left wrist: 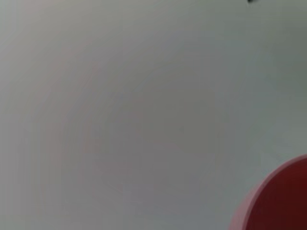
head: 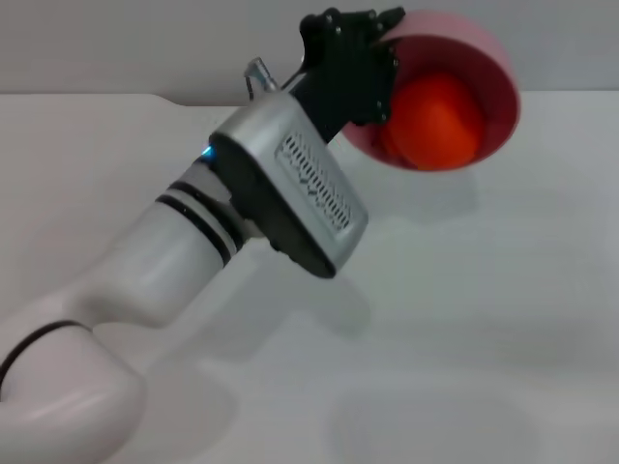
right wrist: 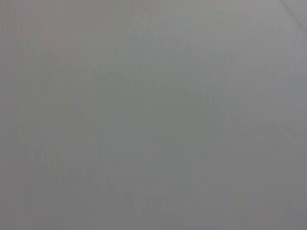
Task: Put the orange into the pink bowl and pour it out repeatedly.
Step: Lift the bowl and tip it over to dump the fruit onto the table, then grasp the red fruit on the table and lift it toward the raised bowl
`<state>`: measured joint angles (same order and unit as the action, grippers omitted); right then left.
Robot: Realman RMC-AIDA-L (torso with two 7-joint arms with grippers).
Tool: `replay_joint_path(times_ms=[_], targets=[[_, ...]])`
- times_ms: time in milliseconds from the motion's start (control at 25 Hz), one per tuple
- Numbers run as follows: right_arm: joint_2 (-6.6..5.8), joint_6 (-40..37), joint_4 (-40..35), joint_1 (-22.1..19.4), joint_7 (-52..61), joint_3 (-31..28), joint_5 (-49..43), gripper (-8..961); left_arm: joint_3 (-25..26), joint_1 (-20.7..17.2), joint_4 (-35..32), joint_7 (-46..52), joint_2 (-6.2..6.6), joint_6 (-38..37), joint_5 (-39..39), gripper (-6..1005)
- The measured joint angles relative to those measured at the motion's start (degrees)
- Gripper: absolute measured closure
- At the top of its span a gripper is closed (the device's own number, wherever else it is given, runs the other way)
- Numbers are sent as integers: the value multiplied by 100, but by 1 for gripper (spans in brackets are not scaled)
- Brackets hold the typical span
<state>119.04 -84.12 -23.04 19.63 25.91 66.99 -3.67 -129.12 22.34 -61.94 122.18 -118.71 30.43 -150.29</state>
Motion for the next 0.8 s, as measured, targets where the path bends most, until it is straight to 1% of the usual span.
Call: replay_joint_path(times_ms=[40, 80, 120, 200, 320, 640, 800], targets=[[1, 0, -7, 3, 25, 3, 0, 455, -40, 9, 80, -36, -4, 210, 1, 955], [1, 0, -24, 11, 60, 7, -10, 455, -122, 32, 245, -117, -12, 598, 4, 955], [2, 0, -31, 18, 69, 9, -20, 455, -146, 41, 293, -137, -15, 731, 4, 955], [3, 0, -36, 27, 82, 12, -27, 455, -203, 64, 396, -170, -20, 968, 4, 955], [1, 0, -37, 47, 119, 16, -35, 456, -189, 77, 419, -173, -20, 1039, 7, 955], [-3, 1, -37, 83, 125, 64, -40, 457, -169, 125, 423, -130, -12, 996, 24, 955], [-4, 1, -38, 95, 125, 69, -42, 457, -87, 213, 102, 489, 48, 165, 162, 955]])
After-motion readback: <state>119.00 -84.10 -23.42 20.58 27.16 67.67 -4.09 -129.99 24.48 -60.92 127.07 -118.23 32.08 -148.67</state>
